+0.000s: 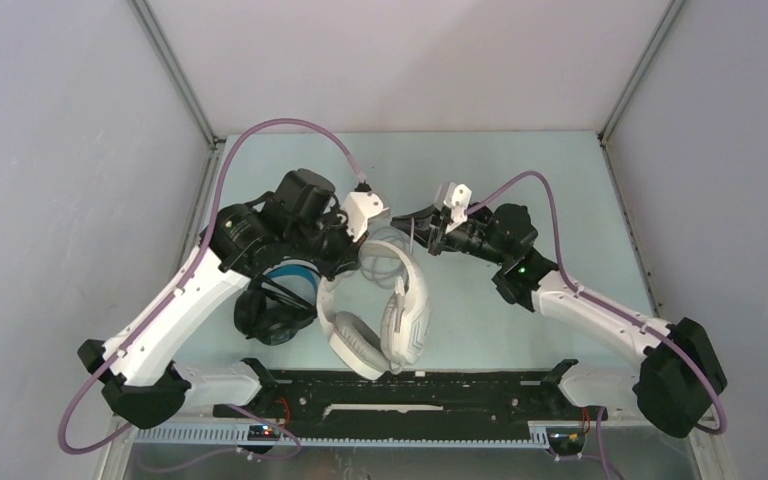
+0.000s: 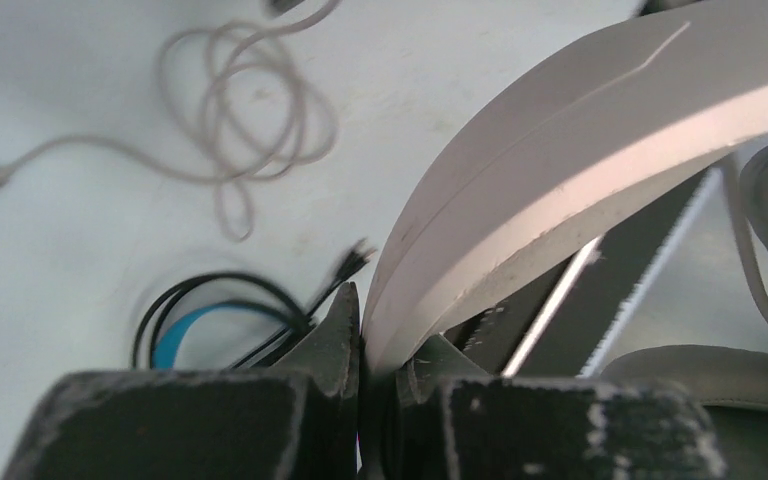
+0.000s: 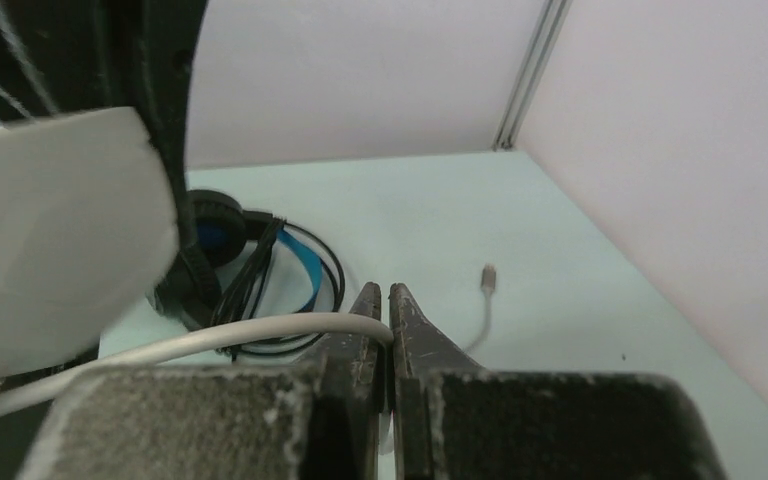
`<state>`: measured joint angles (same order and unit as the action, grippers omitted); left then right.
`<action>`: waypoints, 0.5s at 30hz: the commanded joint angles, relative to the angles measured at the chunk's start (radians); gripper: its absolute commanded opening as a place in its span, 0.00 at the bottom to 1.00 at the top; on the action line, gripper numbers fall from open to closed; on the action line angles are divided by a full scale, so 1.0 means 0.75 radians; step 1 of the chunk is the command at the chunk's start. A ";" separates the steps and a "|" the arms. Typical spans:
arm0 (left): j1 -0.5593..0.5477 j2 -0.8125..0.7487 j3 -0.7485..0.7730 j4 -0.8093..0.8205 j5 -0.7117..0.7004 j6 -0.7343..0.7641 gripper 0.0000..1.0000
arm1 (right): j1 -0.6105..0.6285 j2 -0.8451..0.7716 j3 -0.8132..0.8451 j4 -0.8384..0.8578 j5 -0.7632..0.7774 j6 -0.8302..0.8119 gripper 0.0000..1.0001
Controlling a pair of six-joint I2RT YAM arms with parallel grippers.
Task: Wrap the headphones
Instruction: Wrap the headphones cable around the headphones.
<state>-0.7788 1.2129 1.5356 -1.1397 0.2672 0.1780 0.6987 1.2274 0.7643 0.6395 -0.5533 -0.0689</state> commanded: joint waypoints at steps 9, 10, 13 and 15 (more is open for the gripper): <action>-0.026 0.006 -0.068 0.063 -0.706 0.000 0.00 | -0.010 -0.014 0.487 -1.100 -0.020 -0.001 0.00; -0.027 0.006 -0.076 0.075 -0.741 0.005 0.00 | -0.009 -0.006 0.519 -1.151 -0.034 0.009 0.00; -0.035 -0.004 -0.095 0.117 -0.810 0.038 0.00 | -0.006 0.022 0.614 -1.266 -0.075 0.039 0.00; -0.046 -0.025 -0.121 0.170 -0.829 0.073 0.00 | -0.006 0.036 0.649 -1.308 -0.101 0.064 0.00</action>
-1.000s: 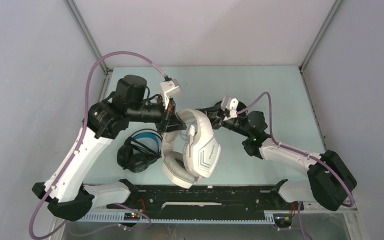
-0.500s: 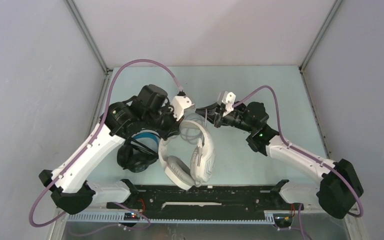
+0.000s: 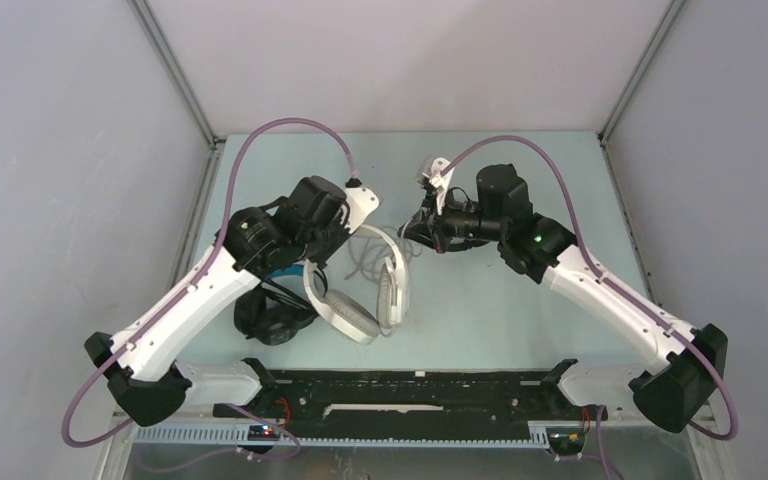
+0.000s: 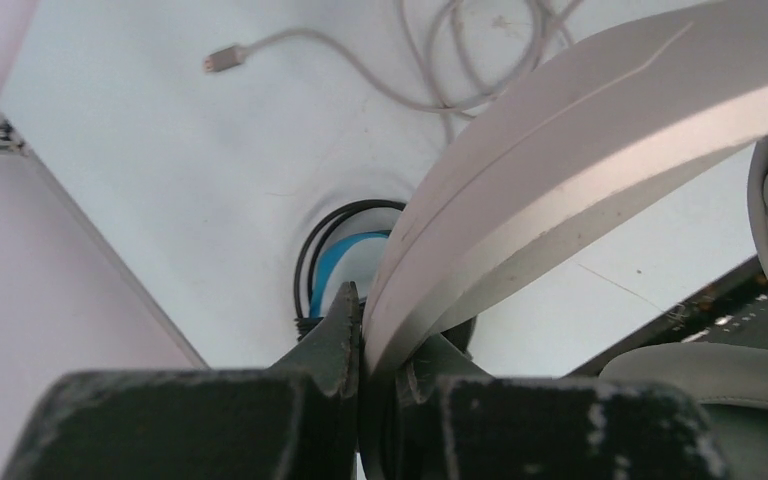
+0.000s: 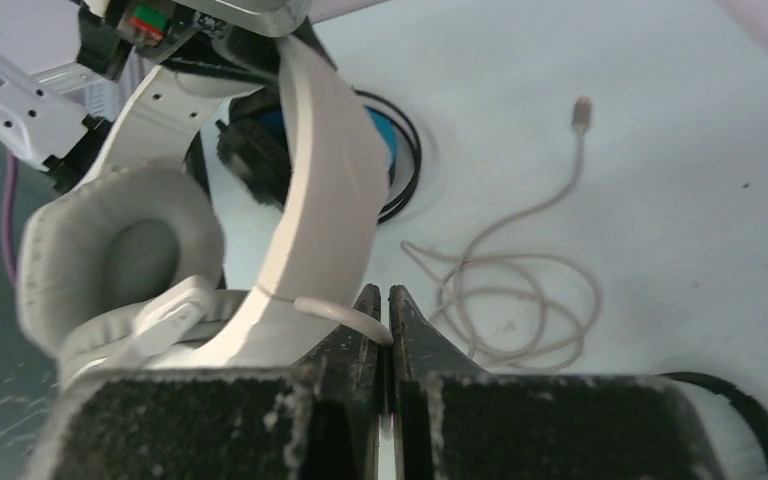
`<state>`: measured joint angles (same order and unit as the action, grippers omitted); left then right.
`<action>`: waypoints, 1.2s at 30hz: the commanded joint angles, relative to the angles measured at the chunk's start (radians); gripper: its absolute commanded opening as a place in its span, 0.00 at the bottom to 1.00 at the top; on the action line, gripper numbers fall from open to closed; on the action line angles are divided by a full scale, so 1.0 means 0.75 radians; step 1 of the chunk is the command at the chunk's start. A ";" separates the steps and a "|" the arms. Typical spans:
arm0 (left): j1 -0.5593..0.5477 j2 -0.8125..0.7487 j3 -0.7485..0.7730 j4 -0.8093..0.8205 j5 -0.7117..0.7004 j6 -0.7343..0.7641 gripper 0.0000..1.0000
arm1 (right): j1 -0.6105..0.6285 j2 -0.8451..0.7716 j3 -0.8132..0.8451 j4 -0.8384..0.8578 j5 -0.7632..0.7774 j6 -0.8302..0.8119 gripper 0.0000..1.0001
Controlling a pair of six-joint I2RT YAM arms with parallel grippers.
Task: Wrap the headphones
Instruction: Wrap the headphones cable around the headphones.
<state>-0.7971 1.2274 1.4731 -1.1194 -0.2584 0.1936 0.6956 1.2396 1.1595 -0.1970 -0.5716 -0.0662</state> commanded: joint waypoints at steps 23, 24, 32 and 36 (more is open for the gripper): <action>-0.054 -0.069 -0.147 0.355 -0.515 0.087 0.00 | -0.010 0.180 0.415 -0.409 -0.415 0.407 0.00; -0.055 -0.074 -0.152 0.358 -0.507 0.087 0.00 | -0.010 0.184 0.433 -0.448 -0.384 0.386 0.00; -0.056 -0.138 -0.240 0.425 -0.391 0.161 0.00 | -0.050 0.203 0.548 -0.776 -0.056 0.271 0.00; -0.054 -0.117 -0.238 0.426 -0.421 0.154 0.00 | -0.049 0.224 0.594 -0.846 -0.124 0.269 0.00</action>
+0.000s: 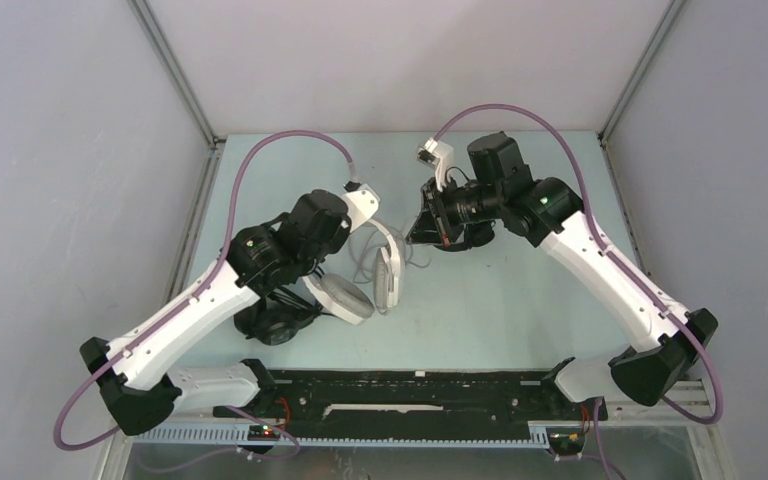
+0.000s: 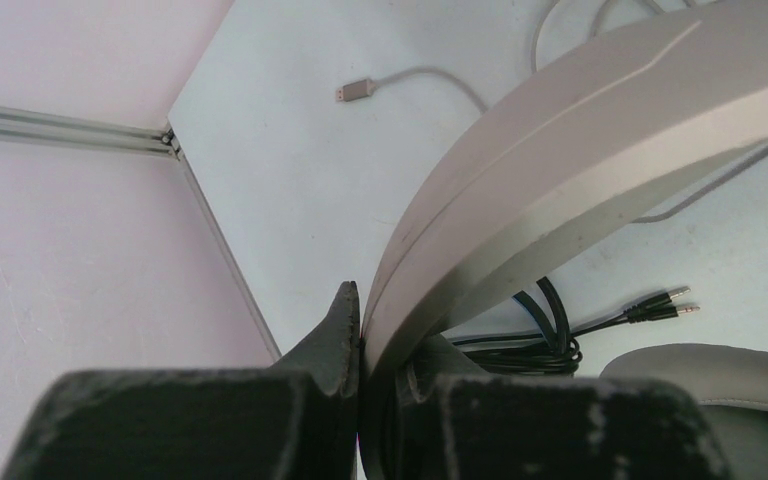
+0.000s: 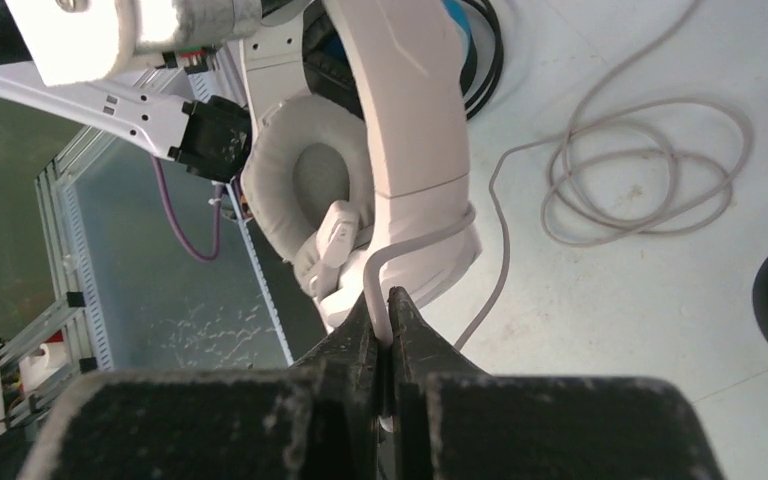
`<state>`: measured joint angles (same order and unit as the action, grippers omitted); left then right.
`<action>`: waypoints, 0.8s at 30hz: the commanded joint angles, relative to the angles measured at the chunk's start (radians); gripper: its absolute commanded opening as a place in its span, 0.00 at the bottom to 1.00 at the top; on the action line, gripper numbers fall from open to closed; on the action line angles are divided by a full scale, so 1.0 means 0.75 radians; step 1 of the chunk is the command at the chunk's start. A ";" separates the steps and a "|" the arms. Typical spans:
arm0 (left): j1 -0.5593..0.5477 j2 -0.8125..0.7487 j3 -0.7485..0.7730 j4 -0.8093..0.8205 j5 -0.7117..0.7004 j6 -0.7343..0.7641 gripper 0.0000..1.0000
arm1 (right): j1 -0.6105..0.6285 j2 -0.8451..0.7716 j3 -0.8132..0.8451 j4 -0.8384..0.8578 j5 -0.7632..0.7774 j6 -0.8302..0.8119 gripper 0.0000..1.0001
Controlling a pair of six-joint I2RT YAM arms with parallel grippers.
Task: Wrap the headphones
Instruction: Wrap the headphones cable around the headphones.
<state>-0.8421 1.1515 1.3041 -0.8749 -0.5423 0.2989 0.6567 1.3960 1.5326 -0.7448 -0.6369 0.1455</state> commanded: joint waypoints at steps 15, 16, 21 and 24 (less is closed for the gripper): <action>0.009 0.060 0.037 0.123 -0.267 -0.185 0.00 | 0.036 0.101 0.101 0.133 -0.472 0.215 0.00; 0.014 0.066 0.048 0.123 -0.277 -0.213 0.00 | 0.039 0.095 0.073 0.201 -0.490 0.264 0.00; 0.034 0.094 0.092 0.128 -0.347 -0.348 0.00 | 0.041 0.070 -0.075 0.580 -0.509 0.503 0.00; 0.044 0.090 0.102 0.148 -0.401 -0.438 0.00 | 0.043 0.077 -0.115 0.680 -0.485 0.592 0.00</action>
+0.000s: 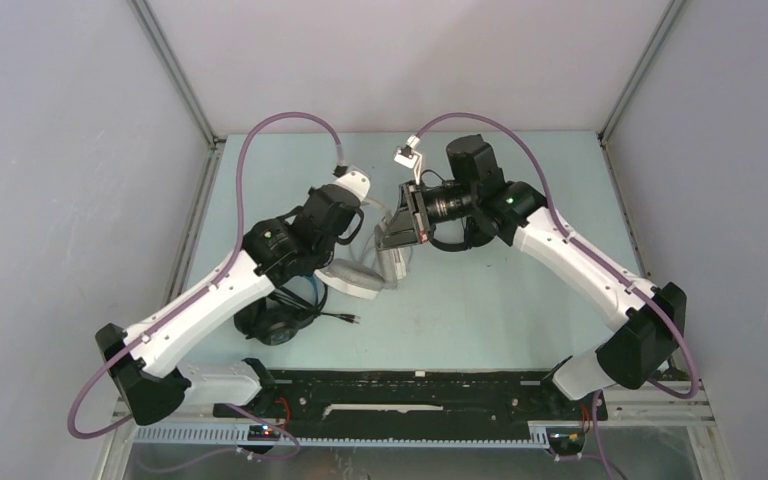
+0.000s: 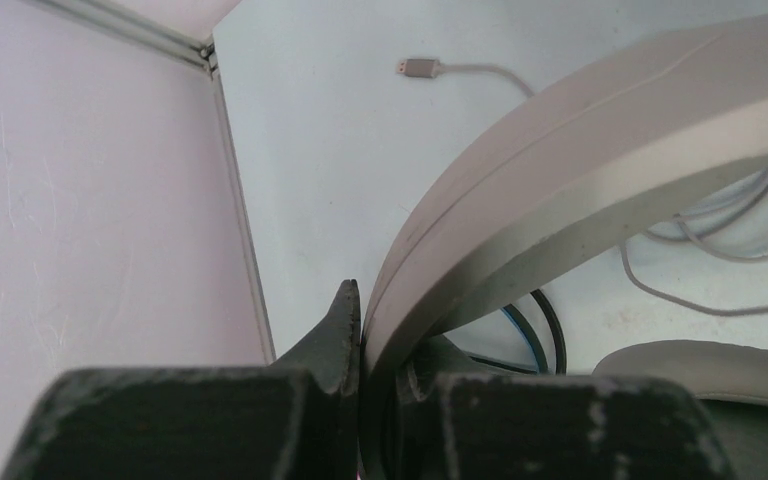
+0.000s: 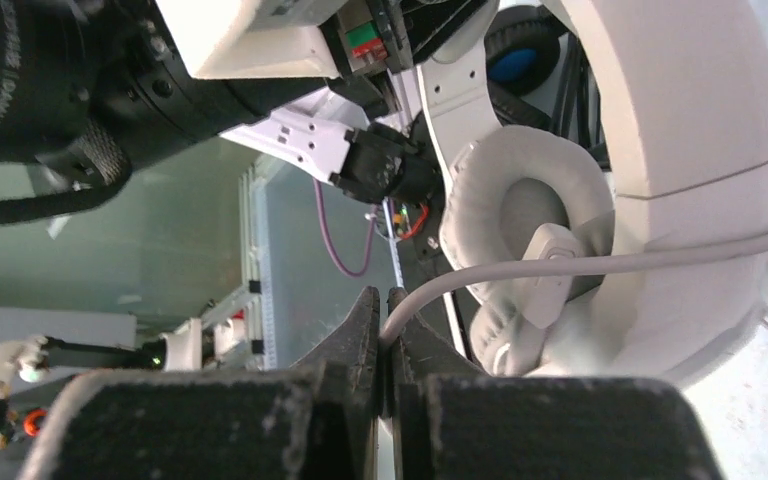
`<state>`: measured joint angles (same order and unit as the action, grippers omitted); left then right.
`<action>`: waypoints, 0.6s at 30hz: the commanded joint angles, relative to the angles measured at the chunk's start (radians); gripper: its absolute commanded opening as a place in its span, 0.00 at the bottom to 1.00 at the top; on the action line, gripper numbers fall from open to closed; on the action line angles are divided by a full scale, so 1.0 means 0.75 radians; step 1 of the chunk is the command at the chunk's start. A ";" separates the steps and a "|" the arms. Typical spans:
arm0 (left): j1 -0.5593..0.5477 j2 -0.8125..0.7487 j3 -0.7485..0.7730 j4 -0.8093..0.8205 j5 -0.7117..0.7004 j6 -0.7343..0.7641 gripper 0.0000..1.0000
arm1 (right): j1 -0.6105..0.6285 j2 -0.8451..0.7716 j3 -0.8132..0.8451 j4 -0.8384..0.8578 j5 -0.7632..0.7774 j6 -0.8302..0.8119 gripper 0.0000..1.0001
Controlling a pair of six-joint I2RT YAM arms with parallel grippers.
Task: Wrap the headphones
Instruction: Wrap the headphones cable around the headphones.
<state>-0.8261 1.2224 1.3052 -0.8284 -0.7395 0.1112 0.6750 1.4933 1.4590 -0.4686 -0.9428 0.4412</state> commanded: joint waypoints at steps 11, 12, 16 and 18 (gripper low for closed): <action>0.101 -0.109 0.074 0.229 -0.277 -0.299 0.00 | 0.067 -0.008 -0.035 0.455 -0.015 0.256 0.01; 0.103 -0.116 0.063 0.250 -0.288 -0.299 0.00 | 0.071 0.000 -0.037 0.483 -0.011 0.267 0.01; 0.110 -0.139 0.013 0.345 -0.333 -0.269 0.00 | 0.070 0.020 -0.036 0.578 0.028 0.338 0.01; 0.121 -0.155 -0.010 0.386 -0.334 -0.286 0.00 | 0.069 0.027 -0.037 0.610 0.067 0.350 0.01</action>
<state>-0.7593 1.1439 1.3045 -0.7086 -0.8989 -0.0448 0.7136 1.5063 1.4220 -0.1356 -0.9020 0.6495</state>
